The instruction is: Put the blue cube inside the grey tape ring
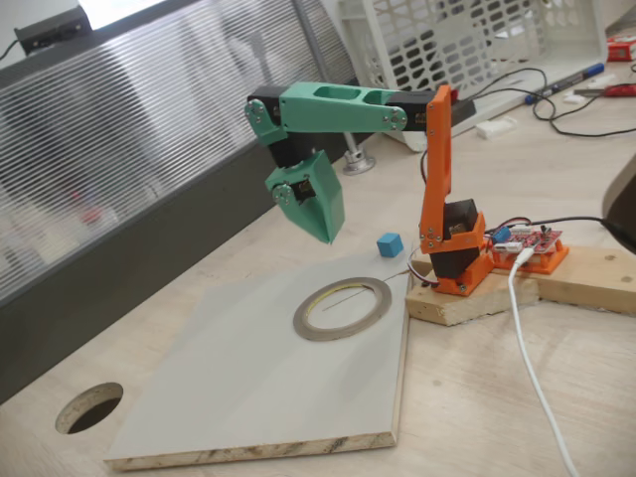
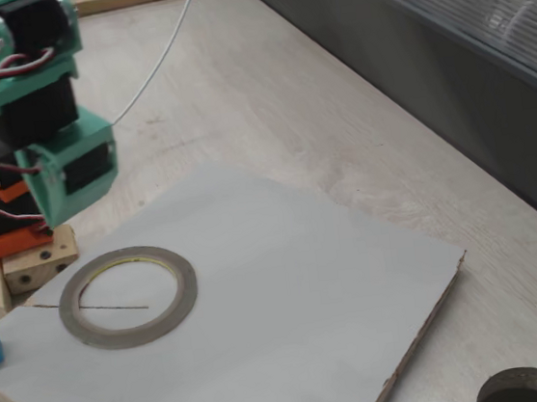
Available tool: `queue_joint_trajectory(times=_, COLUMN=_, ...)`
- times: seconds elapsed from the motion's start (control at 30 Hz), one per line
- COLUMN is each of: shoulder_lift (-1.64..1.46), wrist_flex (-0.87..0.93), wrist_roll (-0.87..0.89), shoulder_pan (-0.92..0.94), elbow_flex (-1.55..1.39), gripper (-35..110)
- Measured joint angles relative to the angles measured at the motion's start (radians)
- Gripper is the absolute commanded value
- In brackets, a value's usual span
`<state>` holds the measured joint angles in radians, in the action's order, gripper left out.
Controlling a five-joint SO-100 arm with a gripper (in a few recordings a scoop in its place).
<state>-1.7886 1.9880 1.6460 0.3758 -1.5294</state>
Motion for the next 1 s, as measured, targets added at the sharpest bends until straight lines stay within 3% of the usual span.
queue_joint_trajectory(times=0.27, shoulder_lift=0.084, wrist_flex=0.000, wrist_roll=0.000, shoulder_pan=0.472, elbow_flex=0.000, gripper=0)
queue_joint_trajectory(times=0.6, shoulder_lift=0.098, wrist_flex=-0.006, wrist_roll=0.000, shoulder_pan=0.525, elbow_flex=0.000, gripper=0)
queue_joint_trajectory(times=0.83, shoulder_lift=0.107, wrist_flex=-0.259, wrist_roll=0.000, shoulder_pan=0.548, elbow_flex=0.000, gripper=0)
queue_joint_trajectory(times=1.0, shoulder_lift=0.144, wrist_flex=-0.321, wrist_roll=0.000, shoulder_pan=0.540, elbow_flex=0.000, gripper=0)
